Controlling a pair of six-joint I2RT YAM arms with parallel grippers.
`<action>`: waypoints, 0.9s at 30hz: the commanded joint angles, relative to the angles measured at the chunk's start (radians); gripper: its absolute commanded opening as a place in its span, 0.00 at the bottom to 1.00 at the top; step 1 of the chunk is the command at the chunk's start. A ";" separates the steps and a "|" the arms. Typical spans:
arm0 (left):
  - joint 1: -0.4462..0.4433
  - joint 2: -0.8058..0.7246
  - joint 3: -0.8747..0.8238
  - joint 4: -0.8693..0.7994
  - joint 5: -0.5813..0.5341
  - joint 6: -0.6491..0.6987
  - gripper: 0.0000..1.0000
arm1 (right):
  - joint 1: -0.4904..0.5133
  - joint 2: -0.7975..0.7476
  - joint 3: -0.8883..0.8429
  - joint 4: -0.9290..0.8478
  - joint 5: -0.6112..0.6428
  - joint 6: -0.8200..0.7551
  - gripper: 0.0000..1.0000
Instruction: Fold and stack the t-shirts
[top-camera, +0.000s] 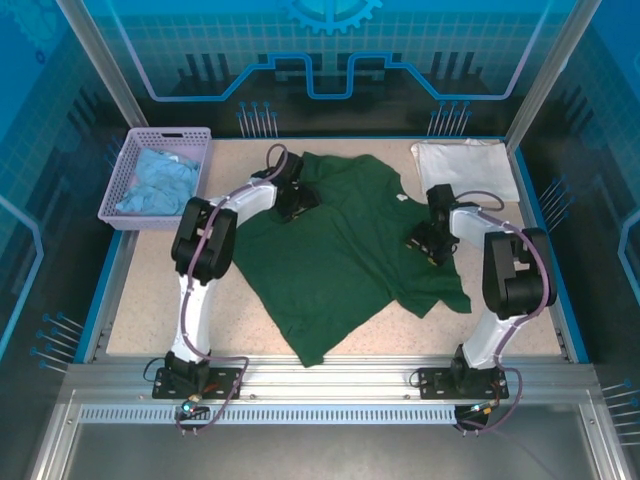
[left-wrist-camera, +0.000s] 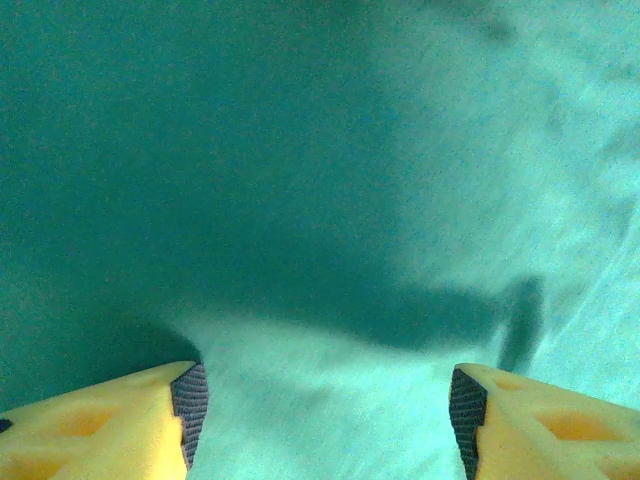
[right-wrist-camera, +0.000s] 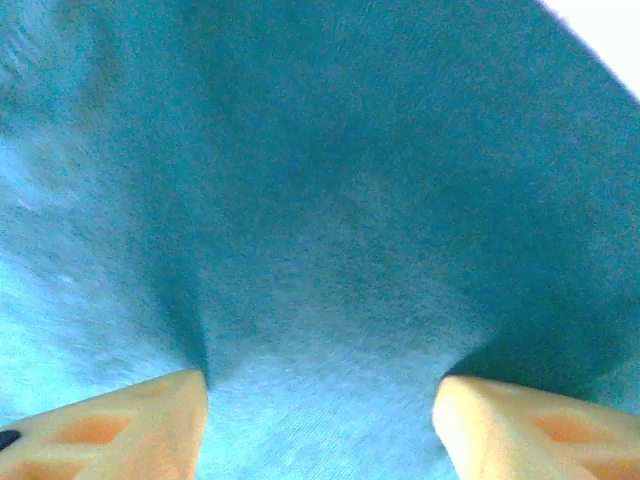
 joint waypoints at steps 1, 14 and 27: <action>0.006 0.151 0.200 -0.103 -0.005 0.057 0.70 | -0.068 0.021 -0.043 -0.044 0.001 0.075 0.66; 0.098 -0.254 0.063 -0.110 -0.011 0.079 0.99 | 0.026 -0.420 -0.180 0.071 0.010 0.007 0.98; 0.298 -0.316 -0.218 -0.070 0.040 0.048 0.92 | 0.989 -0.397 -0.129 0.008 0.152 0.052 0.86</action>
